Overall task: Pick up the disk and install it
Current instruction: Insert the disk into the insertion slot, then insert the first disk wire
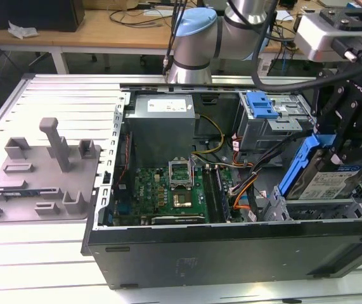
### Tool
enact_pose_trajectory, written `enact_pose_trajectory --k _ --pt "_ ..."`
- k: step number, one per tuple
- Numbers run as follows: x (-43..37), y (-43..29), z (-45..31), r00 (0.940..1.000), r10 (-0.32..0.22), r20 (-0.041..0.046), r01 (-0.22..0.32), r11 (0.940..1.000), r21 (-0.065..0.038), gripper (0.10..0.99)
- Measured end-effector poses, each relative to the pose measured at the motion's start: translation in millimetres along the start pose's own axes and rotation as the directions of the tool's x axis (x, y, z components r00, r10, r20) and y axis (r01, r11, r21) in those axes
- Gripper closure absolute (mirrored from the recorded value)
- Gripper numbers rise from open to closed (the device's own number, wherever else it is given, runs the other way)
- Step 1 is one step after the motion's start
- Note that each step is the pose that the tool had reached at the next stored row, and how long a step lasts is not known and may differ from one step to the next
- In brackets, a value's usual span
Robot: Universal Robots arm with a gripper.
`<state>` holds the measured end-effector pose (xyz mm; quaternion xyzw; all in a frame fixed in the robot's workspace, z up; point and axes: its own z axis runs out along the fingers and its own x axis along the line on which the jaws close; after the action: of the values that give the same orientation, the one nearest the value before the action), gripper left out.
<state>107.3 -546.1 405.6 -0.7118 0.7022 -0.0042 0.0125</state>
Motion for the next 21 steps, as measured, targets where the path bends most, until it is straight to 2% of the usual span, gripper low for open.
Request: enact_pose_trajectory --k 1,2,4,5,21 --pt "0.0 0.0 0.5 1.0 0.0 -0.0004 0.0 1.0 0.0 0.71" --pt "0.0 0.0 1.0 1.0 0.0 -0.0005 0.0 1.0 0.0 0.651" --pt "0.1 0.1 1.3 1.0 0.0 -0.0006 0.0 1.0 0.0 0.651" --pt "0.1 0.1 1.4 1.0 0.0 -0.0005 0.0 1.0 0.0 0.584" --pt "0.1 0.1 1.9 1.0 0.0 -0.0004 0.0 1.0 0.0 0.584"
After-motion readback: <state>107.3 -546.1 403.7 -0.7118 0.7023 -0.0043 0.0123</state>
